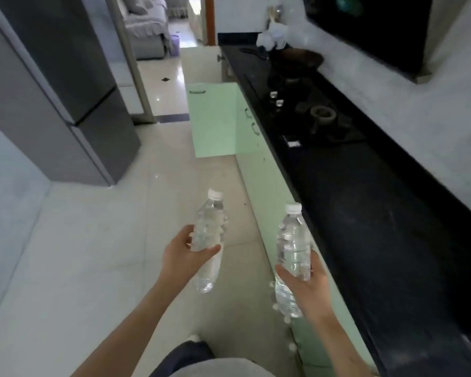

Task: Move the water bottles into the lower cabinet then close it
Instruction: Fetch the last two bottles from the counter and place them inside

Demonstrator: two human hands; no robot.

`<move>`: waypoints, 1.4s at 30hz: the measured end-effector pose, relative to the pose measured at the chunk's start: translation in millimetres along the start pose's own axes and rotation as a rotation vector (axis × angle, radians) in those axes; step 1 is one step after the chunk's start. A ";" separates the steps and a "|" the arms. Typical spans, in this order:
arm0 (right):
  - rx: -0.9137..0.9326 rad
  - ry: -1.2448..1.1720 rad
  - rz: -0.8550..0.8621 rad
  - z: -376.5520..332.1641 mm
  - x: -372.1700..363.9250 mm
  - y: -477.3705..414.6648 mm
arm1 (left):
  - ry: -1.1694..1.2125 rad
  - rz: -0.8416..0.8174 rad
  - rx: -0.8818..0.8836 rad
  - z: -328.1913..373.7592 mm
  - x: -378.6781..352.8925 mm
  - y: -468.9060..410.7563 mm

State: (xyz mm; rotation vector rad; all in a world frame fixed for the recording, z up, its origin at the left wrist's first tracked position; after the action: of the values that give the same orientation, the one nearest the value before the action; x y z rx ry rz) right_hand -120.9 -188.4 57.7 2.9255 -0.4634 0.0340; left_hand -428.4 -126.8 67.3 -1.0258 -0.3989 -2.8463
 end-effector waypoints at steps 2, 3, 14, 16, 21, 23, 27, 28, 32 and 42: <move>-0.054 0.033 -0.031 16.4 -53.1 -14.6 | -0.051 0.037 0.108 -54.6 34.1 -20.5; -0.075 0.036 -0.050 23.6 -78.4 -22.5 | -0.069 0.053 0.155 -78.1 51.2 -29.0; -0.066 0.110 -0.269 -13.3 -296.6 -134.0 | 0.013 0.201 0.369 -166.4 192.4 -144.8; -0.048 0.110 -0.296 -21.8 -325.8 -166.1 | 0.057 0.217 0.380 -165.3 199.3 -176.2; -0.046 0.089 -0.333 -28.5 -396.0 -266.1 | 0.067 0.227 0.448 -169.8 206.0 -270.4; -0.057 0.073 -0.355 -33.0 -426.8 -313.0 | 0.053 0.235 0.462 -166.7 211.0 -316.6; -0.086 0.062 -0.412 -55.5 -486.1 -404.6 | 0.016 0.277 0.481 -145.5 238.0 -411.0; -0.076 0.064 -0.421 -64.8 -500.4 -426.4 | 0.011 0.294 0.478 -138.6 248.2 -435.1; -0.035 0.088 -0.440 -99.4 -558.6 -508.1 | -0.010 0.337 0.435 -114.9 288.7 -528.8; -0.057 0.096 -0.352 -97.6 -708.8 -672.9 | -0.038 0.286 0.400 -146.4 336.2 -765.5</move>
State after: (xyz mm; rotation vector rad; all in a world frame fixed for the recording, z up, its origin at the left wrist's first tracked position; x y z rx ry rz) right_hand -586.9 674.4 1.9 2.8869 0.0674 0.1104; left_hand -908.5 570.7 10.2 -0.9663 -0.7235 -2.3680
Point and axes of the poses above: each hand's wrist, its own y-axis away from the middle knuckle, its own x-axis out of the back of the hand, z = x × y, the point moved 10 cm from there along -y, towards the middle knuckle, and after that the axes turned 13 degrees about -y, right-handed, at the moved point
